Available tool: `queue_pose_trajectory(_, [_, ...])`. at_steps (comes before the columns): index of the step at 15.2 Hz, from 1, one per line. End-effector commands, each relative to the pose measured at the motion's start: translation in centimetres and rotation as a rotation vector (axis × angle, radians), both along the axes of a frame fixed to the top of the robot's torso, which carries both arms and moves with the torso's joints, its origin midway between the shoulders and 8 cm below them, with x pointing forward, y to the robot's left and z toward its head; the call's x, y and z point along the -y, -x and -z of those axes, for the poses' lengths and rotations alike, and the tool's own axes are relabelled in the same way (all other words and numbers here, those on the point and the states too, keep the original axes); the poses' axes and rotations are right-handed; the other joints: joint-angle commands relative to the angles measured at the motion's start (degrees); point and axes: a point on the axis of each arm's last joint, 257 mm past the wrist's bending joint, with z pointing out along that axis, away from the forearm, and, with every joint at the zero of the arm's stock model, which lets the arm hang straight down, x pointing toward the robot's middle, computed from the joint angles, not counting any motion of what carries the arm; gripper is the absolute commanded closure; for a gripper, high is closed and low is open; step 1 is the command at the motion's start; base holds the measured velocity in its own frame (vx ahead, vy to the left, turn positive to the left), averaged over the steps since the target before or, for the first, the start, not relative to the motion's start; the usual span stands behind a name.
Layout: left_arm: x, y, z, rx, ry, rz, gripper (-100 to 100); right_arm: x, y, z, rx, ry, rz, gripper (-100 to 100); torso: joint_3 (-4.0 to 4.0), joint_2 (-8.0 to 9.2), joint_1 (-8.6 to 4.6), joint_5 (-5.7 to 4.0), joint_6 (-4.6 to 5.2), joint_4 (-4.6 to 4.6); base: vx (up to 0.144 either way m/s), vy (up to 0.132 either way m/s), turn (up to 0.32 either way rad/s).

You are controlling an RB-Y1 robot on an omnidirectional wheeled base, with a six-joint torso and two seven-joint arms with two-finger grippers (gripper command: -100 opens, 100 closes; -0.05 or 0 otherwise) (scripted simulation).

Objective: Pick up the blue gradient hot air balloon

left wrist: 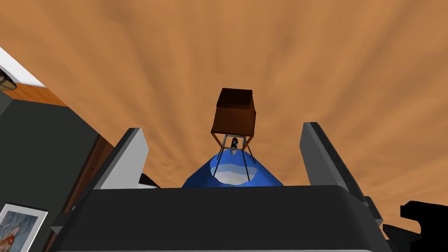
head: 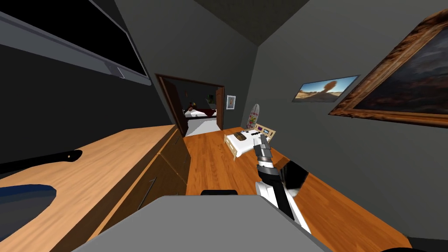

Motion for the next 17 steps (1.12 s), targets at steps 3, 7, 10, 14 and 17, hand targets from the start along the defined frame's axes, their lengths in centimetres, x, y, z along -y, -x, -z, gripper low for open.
queue_pose_trajectory(3, [-0.7, 0.0, 0.7, 0.01, 0.023, -0.011, -100, 0.0, 0.0, 0.0, 0.0, 0.0, 0.0, 0, -0.02, -0.03, 0.1, 0.01, -0.03, -0.01, -0.021, -0.032, -0.027])
queue_pose_trajectory(7, [-2.6, 1.8, 0.1, -0.013, -0.02, -0.05, -100, 0.0, 0.0, 0.0, 0.0, 0.0, 0.0, 0, 0.02, 0.02, 0.04, 0.0, -0.02, 0.01, -0.033, -0.046, -0.056])
queue_pose_trajectory(10, [-3.0, 1.5, 0.8, -0.003, 0.004, -0.053, -100, 0.0, 0.0, 0.0, 0.0, 0.0, 0.0, 0, -0.01, -0.01, -0.02, 0.01, 0.05, -0.01, -0.032, -0.065, -0.122])
queue_pose_trajectory(14, [-3.8, 1.2, 1.3, 0.003, 0.016, -0.056, -100, 0.0, 0.0, 0.0, 0.0, 0.0, 0.0, 0, -0.02, -0.03, 0.06, 0.03, 0.05, -0.01, -0.024, -0.045, -0.063])
queue_pose_trajectory(17, [-5.4, 2.7, 0.4, -0.018, -0.027, -0.086, -100, 0.0, 0.0, 0.0, 0.0, 0.0, 0.0, 0, 0.0, 0.01, 0.02, -0.01, -0.03, 0.0, -0.025, -0.04, -0.017])
